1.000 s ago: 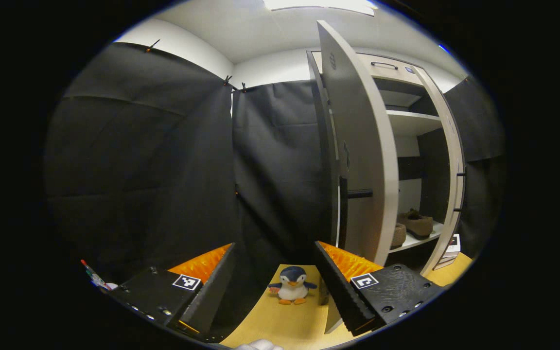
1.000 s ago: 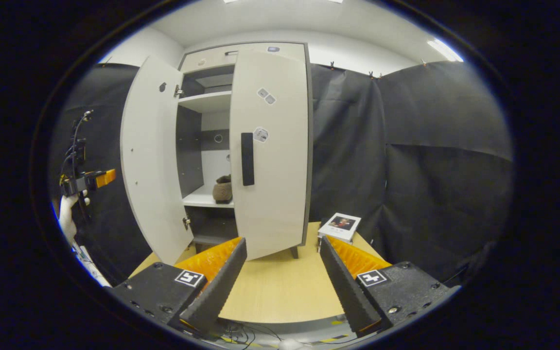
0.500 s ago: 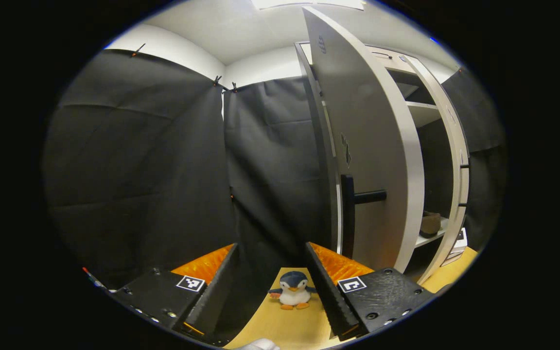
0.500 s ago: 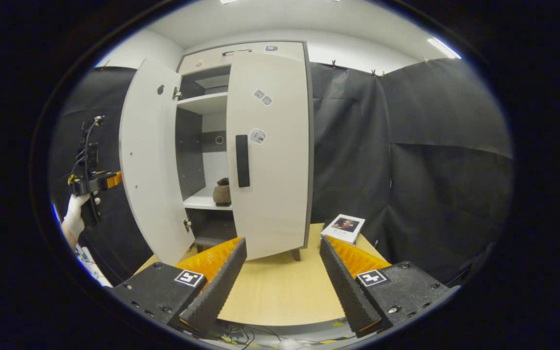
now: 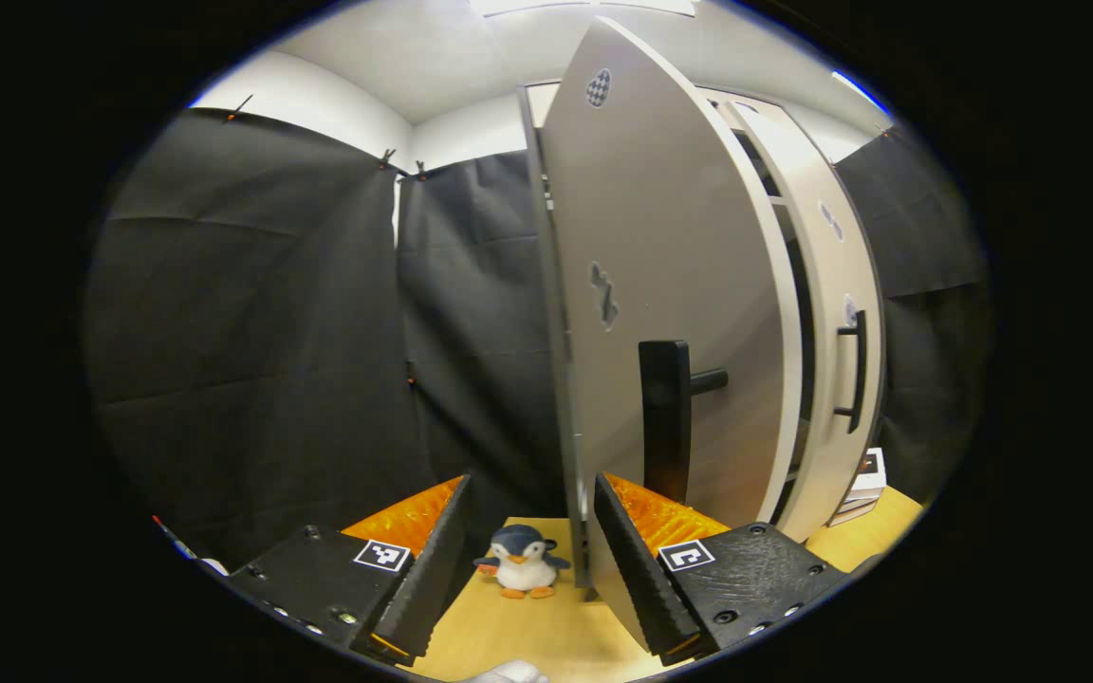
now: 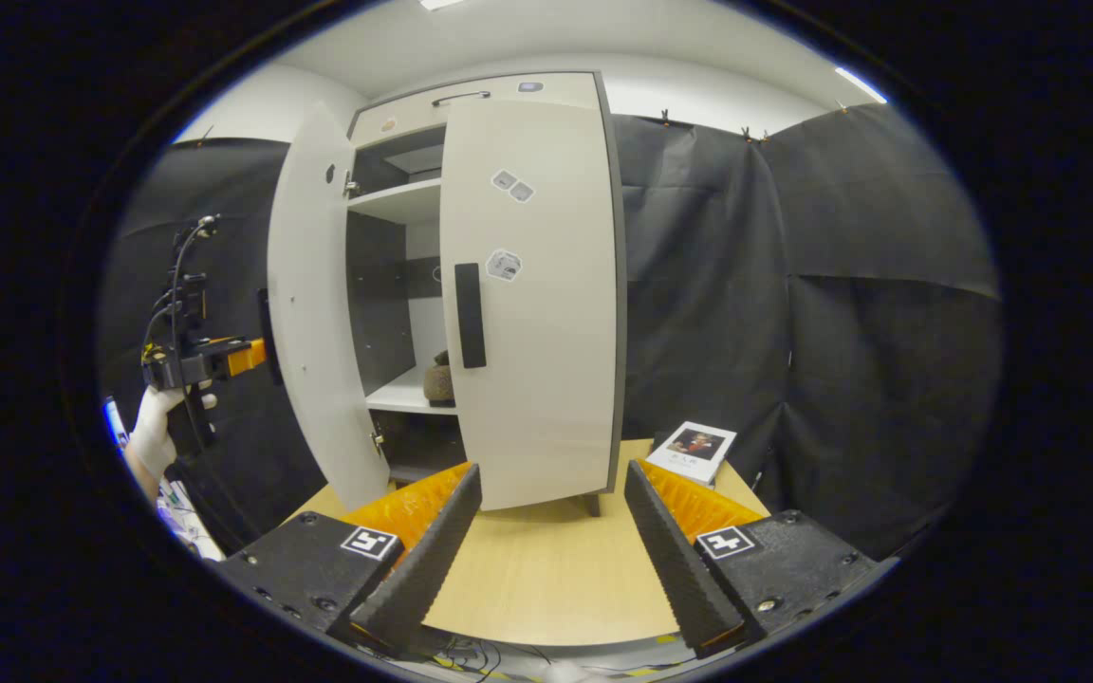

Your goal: Grab one shoe with the right hand and put it into the shoe cabinet, grab the other shoe with the left hand and put it into the shoe cabinet; then close the right door with the right hand and the left door with the left hand.

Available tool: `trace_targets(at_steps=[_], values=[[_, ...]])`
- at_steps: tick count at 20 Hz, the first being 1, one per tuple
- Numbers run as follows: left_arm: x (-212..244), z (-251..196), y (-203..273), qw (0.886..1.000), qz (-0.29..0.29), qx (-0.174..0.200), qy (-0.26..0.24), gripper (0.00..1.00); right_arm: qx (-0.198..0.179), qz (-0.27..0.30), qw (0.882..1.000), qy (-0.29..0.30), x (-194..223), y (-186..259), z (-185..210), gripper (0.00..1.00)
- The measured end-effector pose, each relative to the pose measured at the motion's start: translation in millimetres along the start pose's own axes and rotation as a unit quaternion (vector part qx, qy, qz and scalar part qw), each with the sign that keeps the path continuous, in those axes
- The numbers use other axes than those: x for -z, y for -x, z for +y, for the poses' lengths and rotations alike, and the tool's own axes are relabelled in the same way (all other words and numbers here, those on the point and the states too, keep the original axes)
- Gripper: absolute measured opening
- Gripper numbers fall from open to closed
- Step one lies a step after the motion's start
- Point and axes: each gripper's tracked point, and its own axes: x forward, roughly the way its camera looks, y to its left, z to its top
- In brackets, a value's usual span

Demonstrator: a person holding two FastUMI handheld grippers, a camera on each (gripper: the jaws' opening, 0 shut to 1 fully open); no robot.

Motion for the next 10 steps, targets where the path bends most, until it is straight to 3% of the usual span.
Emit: trace_targets(at_steps=[2, 5, 10], values=[[-4, -22, -7, 1.000, -0.001, 0.010, -0.002, 0.82, -0.003, 0.000, 1.000, 0.001, -1, -4, -6, 1.00], [-13, -44, -6, 0.999, -0.011, 0.026, 0.028, 0.96, -0.002, -0.006, 1.000, -0.002, -7, -6, -16, 1.00], [-14, -43, 3, 0.999, -0.011, 0.017, 0.028, 0.96, 0.000, -0.021, 1.000, -0.004, -17, -8, -19, 0.99]])
